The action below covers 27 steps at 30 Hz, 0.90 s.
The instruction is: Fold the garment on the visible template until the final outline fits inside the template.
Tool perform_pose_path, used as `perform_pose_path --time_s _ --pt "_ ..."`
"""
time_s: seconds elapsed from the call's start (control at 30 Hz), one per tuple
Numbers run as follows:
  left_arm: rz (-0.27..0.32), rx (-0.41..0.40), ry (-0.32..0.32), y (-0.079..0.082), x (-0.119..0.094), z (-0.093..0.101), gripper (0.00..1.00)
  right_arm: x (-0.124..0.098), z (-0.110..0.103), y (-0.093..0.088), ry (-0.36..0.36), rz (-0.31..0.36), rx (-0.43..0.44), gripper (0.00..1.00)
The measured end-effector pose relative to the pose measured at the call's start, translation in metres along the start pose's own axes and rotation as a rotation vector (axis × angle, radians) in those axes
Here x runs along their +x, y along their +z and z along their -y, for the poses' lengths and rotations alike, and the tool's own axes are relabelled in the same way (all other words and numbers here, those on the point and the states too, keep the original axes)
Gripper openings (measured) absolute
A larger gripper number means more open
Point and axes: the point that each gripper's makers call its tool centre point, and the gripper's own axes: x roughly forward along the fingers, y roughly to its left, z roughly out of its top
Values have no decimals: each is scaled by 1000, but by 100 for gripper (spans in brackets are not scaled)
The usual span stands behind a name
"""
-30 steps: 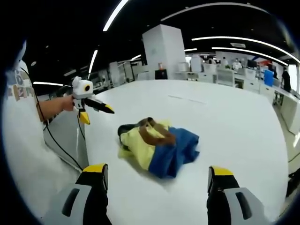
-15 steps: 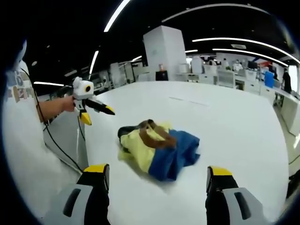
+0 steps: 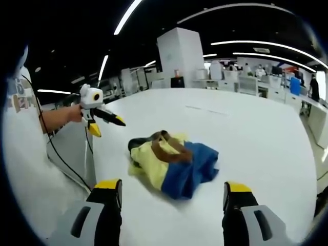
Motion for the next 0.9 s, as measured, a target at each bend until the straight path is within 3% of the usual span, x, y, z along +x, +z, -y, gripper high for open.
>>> perform_pose_path --time_s 0.47,0.9 --pt "-2 -13 -5 0 6 -5 61 14 0 3 25 6 -4 68" --pt "-12 -22 -3 -3 12 -15 57 25 2 -8 37 -25 -10 53"
